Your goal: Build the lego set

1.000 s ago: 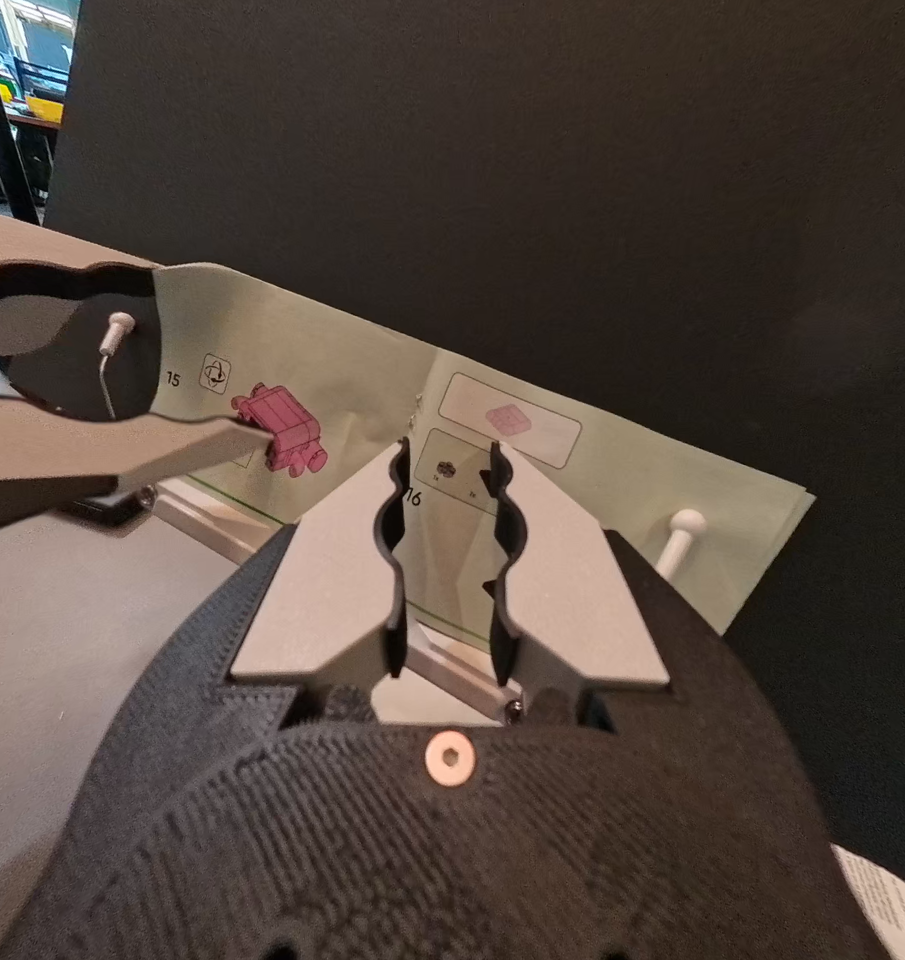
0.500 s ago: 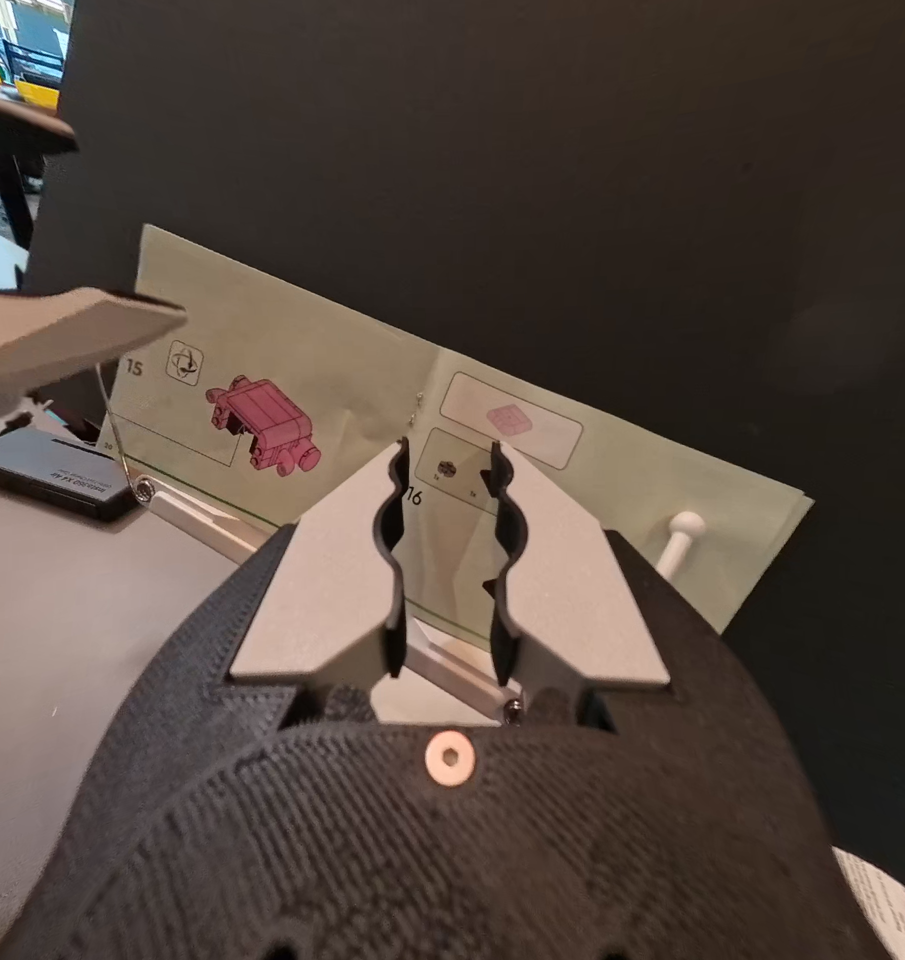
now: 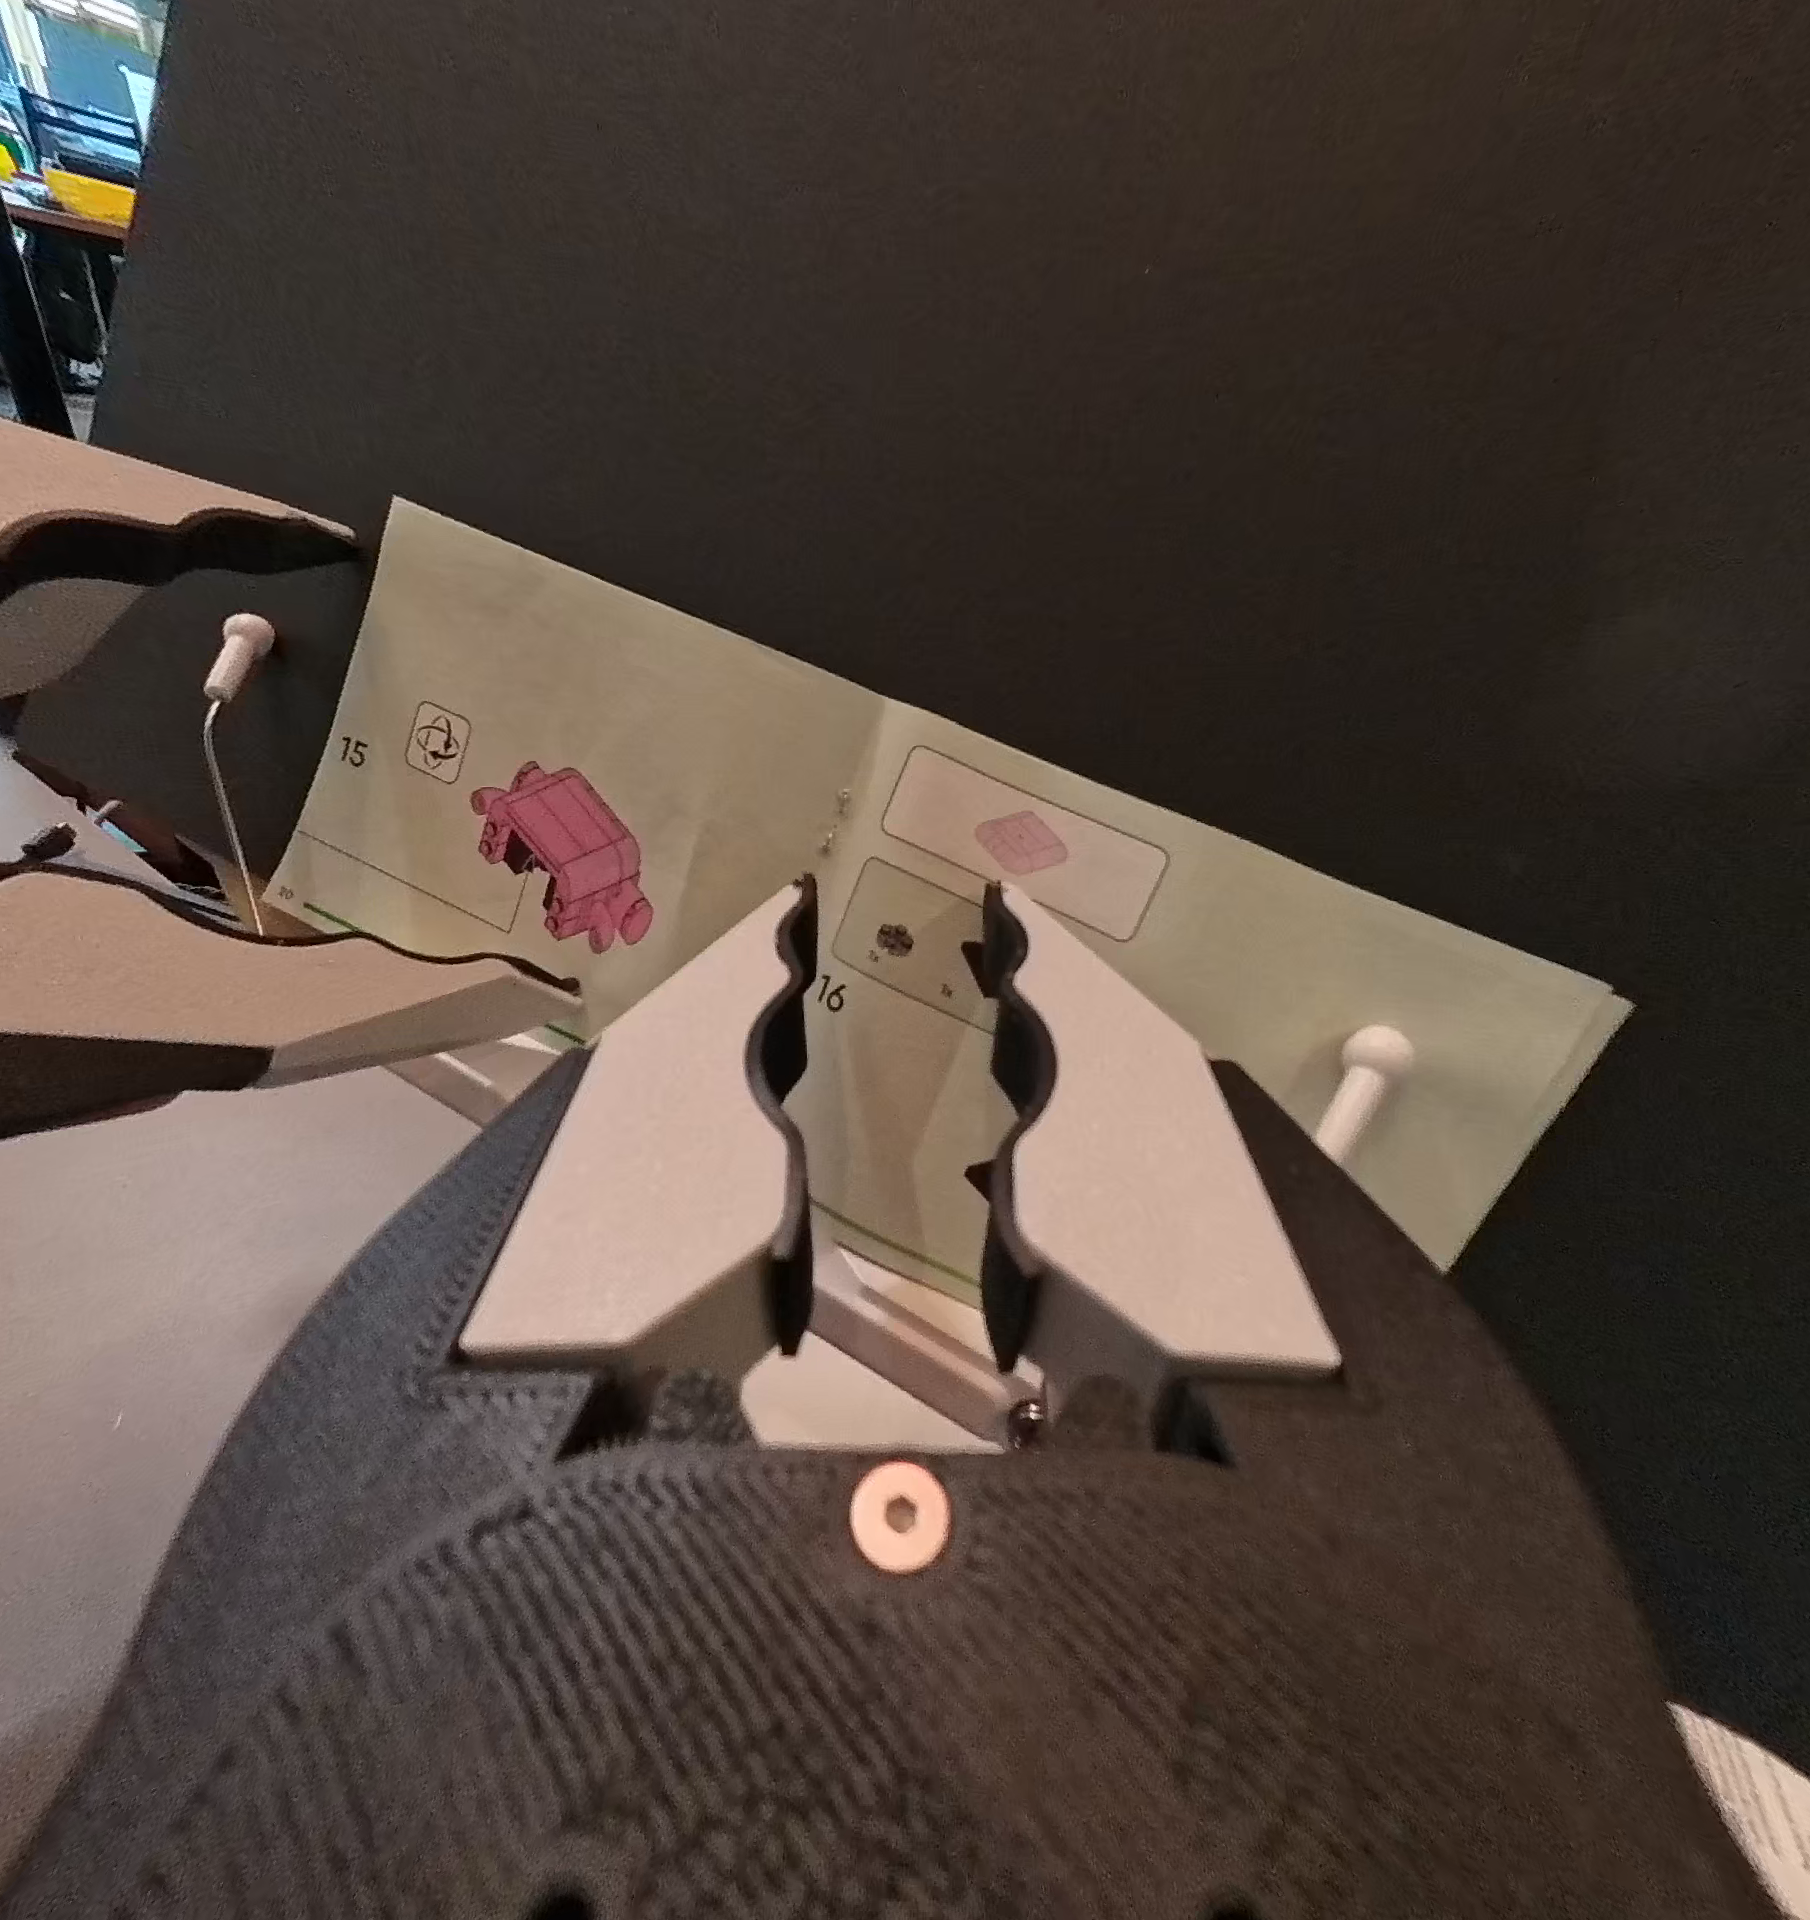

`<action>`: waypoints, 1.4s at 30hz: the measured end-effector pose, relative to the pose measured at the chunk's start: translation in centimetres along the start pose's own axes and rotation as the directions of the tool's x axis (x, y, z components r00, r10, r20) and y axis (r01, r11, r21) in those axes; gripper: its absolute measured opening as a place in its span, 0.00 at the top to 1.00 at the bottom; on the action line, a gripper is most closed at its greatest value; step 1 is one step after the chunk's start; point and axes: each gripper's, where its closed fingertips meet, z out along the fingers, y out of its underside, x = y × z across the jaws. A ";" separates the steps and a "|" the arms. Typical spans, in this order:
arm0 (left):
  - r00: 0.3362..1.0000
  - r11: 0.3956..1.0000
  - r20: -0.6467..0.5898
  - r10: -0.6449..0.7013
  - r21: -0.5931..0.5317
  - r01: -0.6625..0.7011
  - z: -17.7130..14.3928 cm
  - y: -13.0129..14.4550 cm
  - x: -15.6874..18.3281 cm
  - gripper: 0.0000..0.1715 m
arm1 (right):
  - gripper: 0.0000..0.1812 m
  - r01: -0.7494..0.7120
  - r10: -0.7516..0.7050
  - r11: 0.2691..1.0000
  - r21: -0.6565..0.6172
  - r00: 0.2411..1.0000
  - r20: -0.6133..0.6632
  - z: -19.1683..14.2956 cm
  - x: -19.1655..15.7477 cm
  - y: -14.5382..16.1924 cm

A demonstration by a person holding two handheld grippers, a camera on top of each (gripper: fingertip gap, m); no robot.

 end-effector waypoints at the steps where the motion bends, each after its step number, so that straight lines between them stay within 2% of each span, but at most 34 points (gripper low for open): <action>1: 1.000 1.000 -0.002 -0.001 0.001 0.001 0.0 0.1 0.0 0.28 | 0.83 0.001 -0.001 1.000 0.000 1.000 0.001 0.0 0.0 0.0; 4: 1.000 1.000 -0.008 0.011 0.007 -0.010 0.0 0.1 0.0 0.30 | 0.83 -0.004 0.004 1.000 0.003 1.000 0.002 0.0 -0.1 0.0; 10: 0.997 0.997 -0.019 0.074 0.028 -0.073 -0.3 -0.4 1.1 0.48 | 0.83 0.004 -0.004 1.000 0.001 1.000 -0.001 0.0 -0.1 0.0; 17: 0.996 0.996 -0.024 0.081 0.036 -0.080 -0.3 -0.4 1.3 0.50 | 0.83 0.003 -0.003 1.000 0.001 1.000 0.001 0.1 -0.2 0.0; 20: 0.993 0.992 -0.033 0.117 0.051 -0.116 -0.4 -0.4 1.7 0.54 | 0.83 0.005 -0.005 1.000 0.000 1.000 0.001 0.1 -0.3 0.0; 26: 0.994 0.995 -0.058 0.098 0.027 -0.096 -0.2 -0.3 2.0 0.60 | 0.83 0.011 -0.011 1.000 -0.003 1.000 0.004 0.1 -0.5 0.0; 33: 0.988 0.994 -0.112 0.104 0.025 -0.102 -0.2 -0.1 3.4 0.82 | 0.85 0.019 -0.019 1.000 -0.003 1.000 0.013 0.1 -0.8 -0.1; 35: 0.985 0.995 -0.143 0.100 0.034 -0.096 -0.2 -0.2 4.0 1.00 | 0.86 0.016 -0.016 1.000 -0.002 1.000 0.014 0.1 -0.8 -0.1; 40: 0.988 0.996 -0.129 0.081 0.055 -0.075 -0.6 -0.8 3.5 1.00 | 0.86 0.012 -0.012 1.000 -0.003 1.000 0.020 0.0 -0.7 -0.1; 42: 0.987 0.993 -0.159 0.030 0.120 -0.011 -1.5 -2.2 3.0 0.93 | 0.86 0.015 -0.014 1.000 -0.006 1.000 0.023 0.0 -0.8 -0.2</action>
